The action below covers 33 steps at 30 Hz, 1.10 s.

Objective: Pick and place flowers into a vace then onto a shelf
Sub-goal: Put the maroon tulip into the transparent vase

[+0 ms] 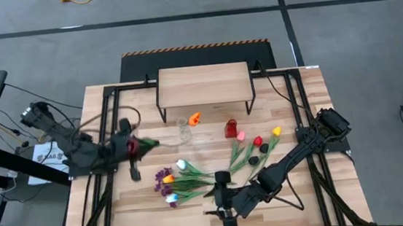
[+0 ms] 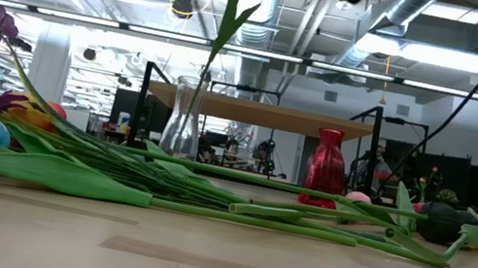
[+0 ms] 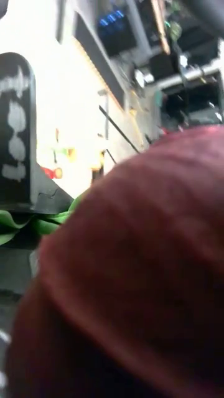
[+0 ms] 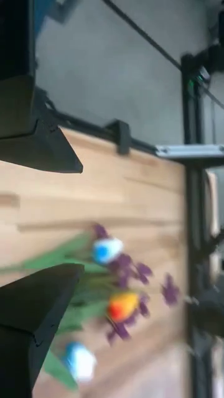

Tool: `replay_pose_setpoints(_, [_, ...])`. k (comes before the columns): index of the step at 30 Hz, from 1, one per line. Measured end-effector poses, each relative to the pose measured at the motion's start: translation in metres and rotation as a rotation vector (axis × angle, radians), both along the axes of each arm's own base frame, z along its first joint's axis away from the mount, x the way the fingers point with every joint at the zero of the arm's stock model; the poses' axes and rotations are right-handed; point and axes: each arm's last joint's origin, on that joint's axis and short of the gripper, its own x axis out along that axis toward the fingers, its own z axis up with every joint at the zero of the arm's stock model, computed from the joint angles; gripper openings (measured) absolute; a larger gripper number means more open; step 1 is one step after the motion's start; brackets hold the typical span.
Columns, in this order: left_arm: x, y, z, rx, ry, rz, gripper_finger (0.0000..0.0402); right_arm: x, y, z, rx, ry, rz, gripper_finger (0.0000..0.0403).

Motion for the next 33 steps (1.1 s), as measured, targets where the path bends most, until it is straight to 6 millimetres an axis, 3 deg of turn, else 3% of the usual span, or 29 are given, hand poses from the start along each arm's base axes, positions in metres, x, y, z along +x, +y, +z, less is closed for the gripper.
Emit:
replay_pose_setpoints(8, [0.005, 0.040, 0.020, -0.012, 0.113, 0.177, 0.0000, -0.004, 0.003, -0.004, 0.088, 0.077, 0.036, 0.0240])
replay_pose_setpoints(15, [0.014, 0.066, 0.020, -0.059, 0.131, 0.176, 0.0000, -0.008, 0.009, -0.004, 0.087, 0.080, 0.053, 0.0240])
replay_pose_setpoints(33, [0.060, 0.081, -0.002, -0.099, 0.222, 0.154, 0.0015, -0.011, 0.011, -0.005, 0.079, 0.094, 0.060, 0.0240])
